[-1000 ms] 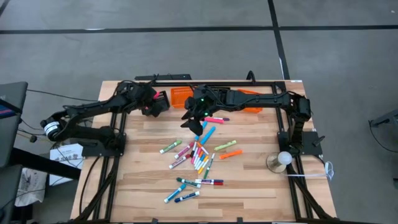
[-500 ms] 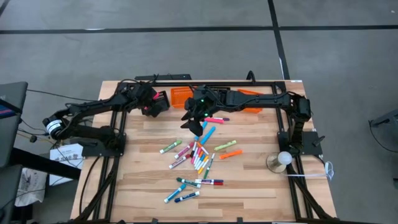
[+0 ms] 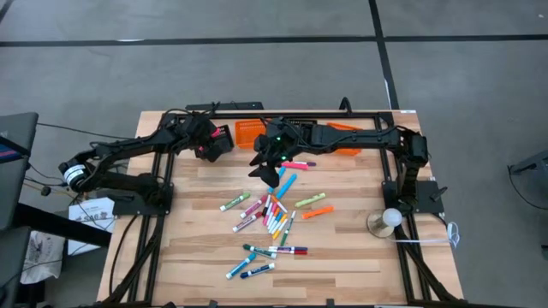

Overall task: Pick & Place Markers
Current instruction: Put the bottom pink highlighter into the left black bin

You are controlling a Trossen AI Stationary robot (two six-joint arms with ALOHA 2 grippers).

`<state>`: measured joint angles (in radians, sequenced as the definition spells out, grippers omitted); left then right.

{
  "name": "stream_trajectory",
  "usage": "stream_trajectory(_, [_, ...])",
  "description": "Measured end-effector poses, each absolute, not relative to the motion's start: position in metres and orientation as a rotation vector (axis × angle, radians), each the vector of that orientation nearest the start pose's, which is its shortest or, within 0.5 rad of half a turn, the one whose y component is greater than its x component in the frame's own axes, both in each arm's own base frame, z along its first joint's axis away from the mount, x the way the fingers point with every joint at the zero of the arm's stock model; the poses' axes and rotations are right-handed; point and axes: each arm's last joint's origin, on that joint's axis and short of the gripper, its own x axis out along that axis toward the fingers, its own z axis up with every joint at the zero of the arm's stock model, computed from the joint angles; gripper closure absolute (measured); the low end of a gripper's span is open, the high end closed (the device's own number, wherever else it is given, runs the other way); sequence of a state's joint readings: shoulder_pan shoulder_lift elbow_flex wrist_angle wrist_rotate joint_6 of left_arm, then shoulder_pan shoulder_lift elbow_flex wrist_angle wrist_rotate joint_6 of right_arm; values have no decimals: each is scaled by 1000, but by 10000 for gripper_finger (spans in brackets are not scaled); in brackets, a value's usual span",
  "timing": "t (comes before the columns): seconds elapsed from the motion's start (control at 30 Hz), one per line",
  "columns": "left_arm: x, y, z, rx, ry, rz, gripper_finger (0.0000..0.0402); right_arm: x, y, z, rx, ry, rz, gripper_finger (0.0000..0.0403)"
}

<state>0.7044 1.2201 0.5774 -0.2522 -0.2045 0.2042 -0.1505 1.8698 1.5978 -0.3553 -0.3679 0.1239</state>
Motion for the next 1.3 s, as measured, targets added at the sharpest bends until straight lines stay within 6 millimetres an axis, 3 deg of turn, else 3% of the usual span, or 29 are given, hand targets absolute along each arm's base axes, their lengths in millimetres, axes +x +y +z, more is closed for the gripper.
stream_trajectory(0.43, [166,148,178,-17,979,698,335,424,-54,293,278,609,174,200])
stream_trajectory(0.73, [168,154,159,-68,1054,658,334,425,-54,295,281,588,175,199])
stream_trajectory(1.3, [166,157,160,-63,1040,627,313,426,-54,296,297,575,171,196])
